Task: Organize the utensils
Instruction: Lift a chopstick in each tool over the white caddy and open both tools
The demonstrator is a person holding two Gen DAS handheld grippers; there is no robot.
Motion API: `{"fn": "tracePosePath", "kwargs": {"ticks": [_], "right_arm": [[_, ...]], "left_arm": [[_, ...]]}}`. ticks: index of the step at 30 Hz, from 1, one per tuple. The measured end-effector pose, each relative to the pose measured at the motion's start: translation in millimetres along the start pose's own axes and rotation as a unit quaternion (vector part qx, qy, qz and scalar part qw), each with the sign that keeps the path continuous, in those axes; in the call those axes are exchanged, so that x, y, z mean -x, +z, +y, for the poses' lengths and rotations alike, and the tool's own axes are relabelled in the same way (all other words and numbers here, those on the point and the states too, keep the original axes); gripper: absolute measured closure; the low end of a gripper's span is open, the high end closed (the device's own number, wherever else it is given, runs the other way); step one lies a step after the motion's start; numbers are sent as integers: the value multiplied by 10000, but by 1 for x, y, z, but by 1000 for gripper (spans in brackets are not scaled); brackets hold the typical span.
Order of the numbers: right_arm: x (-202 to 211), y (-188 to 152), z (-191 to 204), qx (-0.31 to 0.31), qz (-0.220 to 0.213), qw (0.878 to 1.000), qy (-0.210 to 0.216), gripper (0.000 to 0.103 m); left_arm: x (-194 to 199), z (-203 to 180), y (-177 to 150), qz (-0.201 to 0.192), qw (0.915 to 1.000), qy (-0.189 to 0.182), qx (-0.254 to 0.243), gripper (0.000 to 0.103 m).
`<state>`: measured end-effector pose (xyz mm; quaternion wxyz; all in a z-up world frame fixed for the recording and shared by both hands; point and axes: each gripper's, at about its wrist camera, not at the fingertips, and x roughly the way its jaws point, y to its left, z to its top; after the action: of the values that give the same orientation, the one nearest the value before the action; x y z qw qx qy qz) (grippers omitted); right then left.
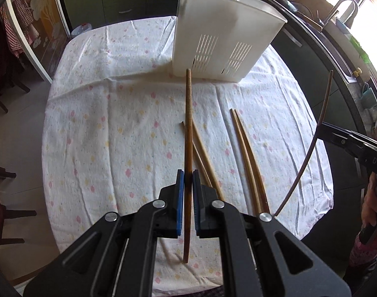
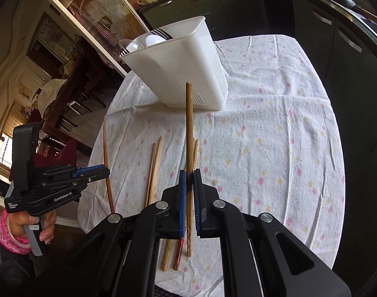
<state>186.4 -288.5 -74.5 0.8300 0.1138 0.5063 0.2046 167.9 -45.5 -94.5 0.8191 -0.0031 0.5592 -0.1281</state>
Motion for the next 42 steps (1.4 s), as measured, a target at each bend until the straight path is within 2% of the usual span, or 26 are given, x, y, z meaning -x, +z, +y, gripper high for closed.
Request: {"fn": "tracePosePath", "kwargs": {"ticks": [3, 7, 13, 18, 26, 32, 35, 42], "right_arm": [[26, 1, -6, 59, -166, 9998, 66, 96], [42, 2, -5, 109, -334, 9994, 83, 96], [54, 8, -4, 137, -466, 9988, 61, 96], [60, 11, -5, 142, -512, 9986, 56, 96], [63, 10, -6, 141, -501, 9986, 72, 96], [69, 11, -10, 114, -562, 9983, 105, 96], [72, 13, -10, 121, -587, 9981, 103, 96], [85, 30, -3, 202, -743, 9970, 48, 96]], "left_arm": [[18, -5, 7, -242, 9997, -40, -91, 96], [36, -13, 14, -502, 9986, -75, -165, 96], [62, -19, 28, -859, 9960, -137, -189, 96], [96, -28, 55, -1343, 9905, -209, -223, 96], [155, -52, 115, -2382, 9705, -161, -347, 96], [151, -57, 153, -2881, 9571, 65, -303, 96], [135, -56, 165, -2917, 9561, 138, -250, 96], [74, -46, 172, -2083, 9772, 392, -163, 96]]}}
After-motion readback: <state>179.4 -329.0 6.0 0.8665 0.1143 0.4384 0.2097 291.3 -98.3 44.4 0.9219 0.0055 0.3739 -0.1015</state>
